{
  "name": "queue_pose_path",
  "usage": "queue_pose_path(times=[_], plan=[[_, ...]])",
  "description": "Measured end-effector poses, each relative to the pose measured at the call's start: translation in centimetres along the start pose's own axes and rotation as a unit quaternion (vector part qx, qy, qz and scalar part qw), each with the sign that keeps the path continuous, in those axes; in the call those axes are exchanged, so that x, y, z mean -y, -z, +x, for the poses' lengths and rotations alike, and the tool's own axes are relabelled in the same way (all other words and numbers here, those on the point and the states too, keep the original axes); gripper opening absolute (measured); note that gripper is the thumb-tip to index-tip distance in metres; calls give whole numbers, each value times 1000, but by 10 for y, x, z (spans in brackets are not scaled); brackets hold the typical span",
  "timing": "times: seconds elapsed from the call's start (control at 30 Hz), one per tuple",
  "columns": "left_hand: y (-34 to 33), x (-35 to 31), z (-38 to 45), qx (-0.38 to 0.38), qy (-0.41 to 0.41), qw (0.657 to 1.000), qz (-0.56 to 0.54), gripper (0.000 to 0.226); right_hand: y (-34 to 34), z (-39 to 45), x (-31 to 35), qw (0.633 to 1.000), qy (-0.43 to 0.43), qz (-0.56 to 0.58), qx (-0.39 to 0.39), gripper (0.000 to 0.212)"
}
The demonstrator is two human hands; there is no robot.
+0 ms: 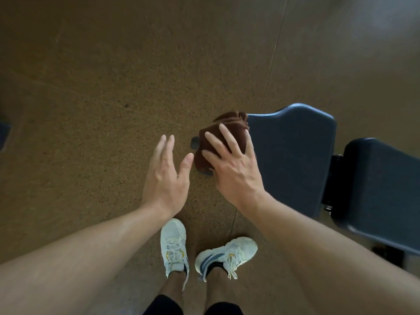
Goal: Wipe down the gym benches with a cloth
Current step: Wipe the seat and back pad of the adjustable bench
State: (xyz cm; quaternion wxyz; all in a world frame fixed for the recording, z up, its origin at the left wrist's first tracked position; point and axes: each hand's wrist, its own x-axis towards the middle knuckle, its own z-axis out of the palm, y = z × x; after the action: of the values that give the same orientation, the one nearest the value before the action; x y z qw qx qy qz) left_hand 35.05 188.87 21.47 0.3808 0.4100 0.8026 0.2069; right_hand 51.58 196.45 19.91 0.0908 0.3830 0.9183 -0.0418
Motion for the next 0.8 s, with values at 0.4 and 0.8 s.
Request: queue_pose_path(times=[0.4,0.8], plan=[[-48,-85,5,77,-214,969,96,70,-35,-162,-5,879,-432,199,-31,67],[-119,-168,61,252,-102,905,328,101,-9,-81,-112,746,-582,322,-32,74]])
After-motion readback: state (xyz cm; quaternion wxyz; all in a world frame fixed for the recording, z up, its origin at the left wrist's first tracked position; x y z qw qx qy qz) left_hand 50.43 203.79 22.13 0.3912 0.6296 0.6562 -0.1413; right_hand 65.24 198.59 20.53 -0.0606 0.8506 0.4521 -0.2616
